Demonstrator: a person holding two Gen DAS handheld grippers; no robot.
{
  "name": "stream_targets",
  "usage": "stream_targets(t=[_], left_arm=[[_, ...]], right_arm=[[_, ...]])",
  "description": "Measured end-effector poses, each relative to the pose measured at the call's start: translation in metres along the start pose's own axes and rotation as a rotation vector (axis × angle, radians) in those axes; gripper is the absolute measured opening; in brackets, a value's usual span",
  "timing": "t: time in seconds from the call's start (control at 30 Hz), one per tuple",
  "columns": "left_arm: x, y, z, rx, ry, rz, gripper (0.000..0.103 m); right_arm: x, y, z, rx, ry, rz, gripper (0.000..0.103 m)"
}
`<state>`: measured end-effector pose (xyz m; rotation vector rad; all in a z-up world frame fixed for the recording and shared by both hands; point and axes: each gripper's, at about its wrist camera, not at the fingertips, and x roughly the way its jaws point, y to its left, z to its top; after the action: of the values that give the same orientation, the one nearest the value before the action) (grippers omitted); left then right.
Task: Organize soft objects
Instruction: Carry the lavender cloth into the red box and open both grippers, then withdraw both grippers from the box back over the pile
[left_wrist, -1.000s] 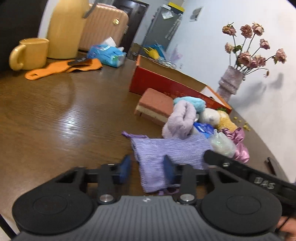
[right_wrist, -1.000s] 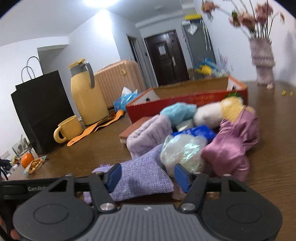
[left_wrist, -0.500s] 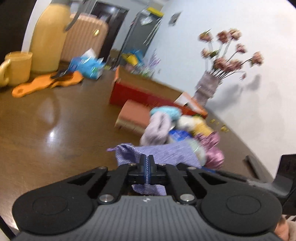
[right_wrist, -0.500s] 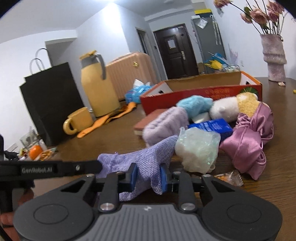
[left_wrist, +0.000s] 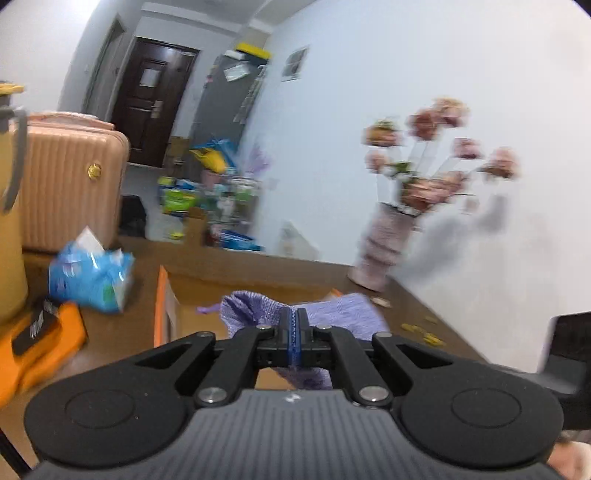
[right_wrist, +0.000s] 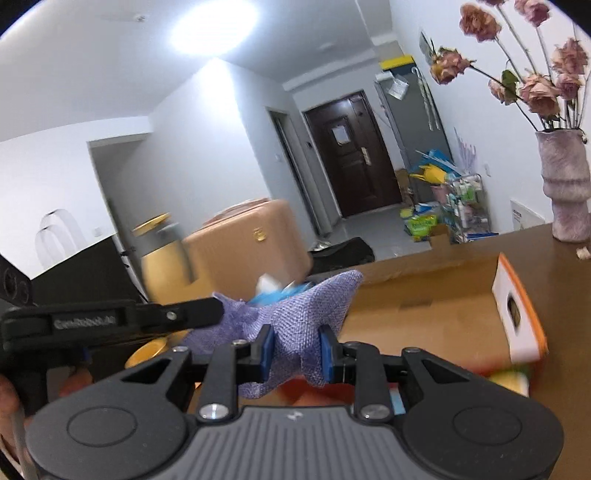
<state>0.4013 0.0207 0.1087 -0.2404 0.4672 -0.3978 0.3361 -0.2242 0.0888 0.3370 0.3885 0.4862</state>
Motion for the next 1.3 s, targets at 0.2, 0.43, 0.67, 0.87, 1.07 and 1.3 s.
stream_targets(t=[0.2,0.43,0.67,0.87,1.07,1.3], left_arm=[[0.142,0.032,0.033,-0.014,0.136,0.151,0.002],[0.207,0.065,0.015,0.084,0.208,0.293,0.009],[0.176,0.069,0.030,0.090,0.165,0.323,0.045],[0.120,0.043,0.055,0.163,0.109,0.357,0.069],[0.050,0.006,0.069,0.177,0.053,0.371,0.083],[-0.026,-0.031,0.040,0.206,-0.004,0.358,0.089]], right_arm=[[0.137,-0.055,0.059,0.028,0.134,-0.168,0.025],[0.261,-0.086,0.056,-0.009,0.399,-0.253,0.047],[0.261,-0.092,0.064,0.016,0.402,-0.226,0.060],[0.184,-0.091,0.100,-0.041,0.298,-0.237,0.074],[0.090,-0.093,0.130,-0.044,0.192,-0.292,0.078],[-0.013,-0.081,0.122,-0.032,0.094,-0.270,0.081]])
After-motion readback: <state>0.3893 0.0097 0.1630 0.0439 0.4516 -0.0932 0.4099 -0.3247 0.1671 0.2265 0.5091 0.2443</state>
